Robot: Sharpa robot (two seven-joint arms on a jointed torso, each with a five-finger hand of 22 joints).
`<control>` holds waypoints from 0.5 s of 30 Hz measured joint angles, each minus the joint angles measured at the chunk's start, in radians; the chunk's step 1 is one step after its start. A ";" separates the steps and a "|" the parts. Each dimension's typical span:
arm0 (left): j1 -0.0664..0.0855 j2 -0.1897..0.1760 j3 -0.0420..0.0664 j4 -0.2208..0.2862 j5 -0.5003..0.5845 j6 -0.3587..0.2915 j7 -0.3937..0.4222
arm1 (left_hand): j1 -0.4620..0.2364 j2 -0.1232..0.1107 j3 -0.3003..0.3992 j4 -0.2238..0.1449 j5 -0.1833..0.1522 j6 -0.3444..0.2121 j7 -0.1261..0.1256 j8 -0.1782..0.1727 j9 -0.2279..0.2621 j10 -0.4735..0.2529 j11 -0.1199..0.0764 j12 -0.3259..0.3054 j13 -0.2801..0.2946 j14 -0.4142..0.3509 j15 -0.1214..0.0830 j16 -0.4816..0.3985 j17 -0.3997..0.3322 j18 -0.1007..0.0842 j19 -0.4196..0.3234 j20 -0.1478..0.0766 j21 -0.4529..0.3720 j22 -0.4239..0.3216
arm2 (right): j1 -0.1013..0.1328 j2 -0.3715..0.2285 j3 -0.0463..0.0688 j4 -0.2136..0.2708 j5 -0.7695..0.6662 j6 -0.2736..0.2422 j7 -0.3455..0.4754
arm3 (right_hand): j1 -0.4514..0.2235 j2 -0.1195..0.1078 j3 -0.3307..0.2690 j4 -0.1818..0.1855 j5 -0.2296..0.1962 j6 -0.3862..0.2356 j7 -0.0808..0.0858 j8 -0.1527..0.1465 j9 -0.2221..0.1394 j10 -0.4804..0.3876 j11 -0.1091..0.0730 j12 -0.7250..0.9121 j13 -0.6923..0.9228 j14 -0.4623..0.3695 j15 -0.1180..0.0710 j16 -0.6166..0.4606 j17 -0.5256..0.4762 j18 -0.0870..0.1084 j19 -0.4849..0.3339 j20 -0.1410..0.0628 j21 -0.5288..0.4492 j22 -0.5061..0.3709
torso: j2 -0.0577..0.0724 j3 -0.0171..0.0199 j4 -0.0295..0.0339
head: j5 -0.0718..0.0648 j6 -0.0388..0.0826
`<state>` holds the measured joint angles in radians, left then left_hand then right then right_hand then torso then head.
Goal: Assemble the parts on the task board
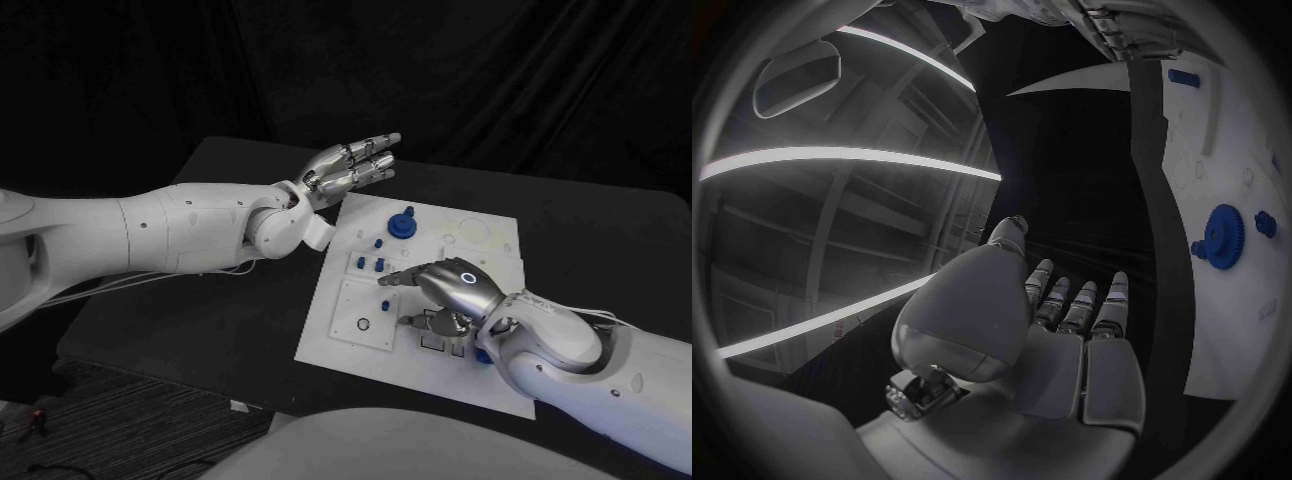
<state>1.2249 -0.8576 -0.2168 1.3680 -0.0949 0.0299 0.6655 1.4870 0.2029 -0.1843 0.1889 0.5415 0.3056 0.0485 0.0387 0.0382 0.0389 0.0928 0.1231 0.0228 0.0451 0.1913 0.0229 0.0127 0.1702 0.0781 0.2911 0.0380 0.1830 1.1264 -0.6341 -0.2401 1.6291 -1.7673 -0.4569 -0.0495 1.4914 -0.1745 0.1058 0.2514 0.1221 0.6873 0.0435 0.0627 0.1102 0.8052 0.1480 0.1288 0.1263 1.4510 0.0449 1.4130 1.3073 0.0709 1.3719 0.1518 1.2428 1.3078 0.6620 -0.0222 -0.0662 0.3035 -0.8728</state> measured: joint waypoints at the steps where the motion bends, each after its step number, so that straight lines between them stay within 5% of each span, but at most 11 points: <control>1: 0.000 -0.001 0.000 0.001 0.000 0.000 0.000 | 0.000 0.000 0.000 0.000 0.000 0.000 0.000 0.000 0.000 0.000 0.000 0.000 0.000 0.000 0.000 0.000 0.000 0.000 0.000 0.000 0.000 0.000 | 0.010 -0.011 0.001 0.010 0.000 -0.008 -0.002 | 0.004 0.004 0.000 0.007 0.000 0.011 0.002 0.000 0.000 0.000 0.000 0.003 0.000 0.000 0.000 0.000 0.000 0.000 0.000 0.000 0.000 0.000 | 0.000 -0.0001 0.0000 | -0.001 0.000; 5: 0.000 -0.006 0.000 0.004 0.000 0.000 -0.001 | 0.000 0.000 0.000 0.000 0.000 0.000 0.000 0.000 0.001 0.000 0.000 0.000 0.000 0.000 0.000 0.000 0.000 0.000 0.000 0.000 0.000 0.000 | 0.059 -0.069 0.004 0.055 0.000 -0.030 -0.013 | 0.020 0.005 -0.001 0.029 0.008 0.069 0.005 0.011 0.004 -0.037 0.004 0.011 -0.007 0.000 0.000 0.000 0.000 0.000 0.000 0.000 0.000 0.000 | 0.001 -0.0002 -0.0002 | -0.006 0.000; 12: 0.000 -0.012 0.000 0.007 0.000 0.000 -0.001 | 0.000 0.000 0.000 0.000 0.000 0.000 0.000 0.000 0.001 0.000 0.000 0.000 0.000 0.000 0.000 0.000 0.000 0.000 0.000 0.000 0.004 0.000 | 0.112 -0.172 0.005 0.085 0.000 -0.027 -0.034 | -0.009 -0.054 -0.047 0.048 0.013 0.046 0.005 0.004 -0.011 -0.233 0.004 -0.047 -0.066 0.000 0.000 -0.001 0.000 0.000 0.005 -0.005 0.000 0.000 | 0.000 -0.0020 -0.0012 | -0.016 0.000; 13: 0.000 -0.012 0.000 0.007 0.000 -0.001 -0.001 | 0.000 0.000 0.000 0.000 0.000 0.000 0.000 0.000 0.001 0.000 0.000 0.000 0.000 0.000 0.000 0.000 0.000 0.000 0.000 0.000 0.004 0.000 | 0.114 -0.182 0.005 0.084 -0.001 -0.025 -0.037 | -0.009 -0.053 -0.047 0.048 0.010 0.040 0.000 0.004 -0.013 -0.233 0.006 -0.047 -0.066 0.000 0.000 -0.004 0.000 0.000 0.006 -0.005 0.000 0.000 | 0.000 -0.0023 -0.0016 | -0.018 0.000; 15: 0.000 -0.012 0.000 0.008 0.000 -0.001 -0.001 | 0.000 0.000 0.000 0.000 0.000 0.000 0.000 0.000 0.001 0.000 0.000 0.000 0.000 0.003 0.003 0.000 0.001 0.000 0.000 0.000 0.004 0.000 | 0.116 -0.198 0.004 0.081 -0.001 -0.021 -0.042 | -0.021 -0.041 -0.033 0.046 -0.002 0.009 -0.047 0.000 -0.023 -0.213 0.008 -0.042 -0.066 0.007 -0.007 -0.004 0.000 0.000 0.020 -0.007 0.011 0.000 | 0.001 -0.0024 -0.0022 | -0.019 0.000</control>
<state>1.2245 -0.8695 -0.2169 1.3755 -0.0949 0.0294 0.6641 1.4870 0.2029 -0.1843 0.1890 0.5415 0.3056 0.0484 0.0386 0.0392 0.0389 0.0927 0.1230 0.0233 0.0485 0.1948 0.0229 0.0135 0.1701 0.0780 0.2911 0.0419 0.1828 1.2419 -0.8321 -0.2365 1.7101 -1.7678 -0.4783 -0.0912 1.4706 -0.2156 0.0726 0.2973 0.1204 0.6960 -0.0033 0.0630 0.0874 0.5919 0.1557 0.0868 0.0598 1.4576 0.0382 1.4086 1.3073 0.0707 1.3921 0.1450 1.2535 1.3080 0.6627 -0.0246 -0.0684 0.2846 -0.8730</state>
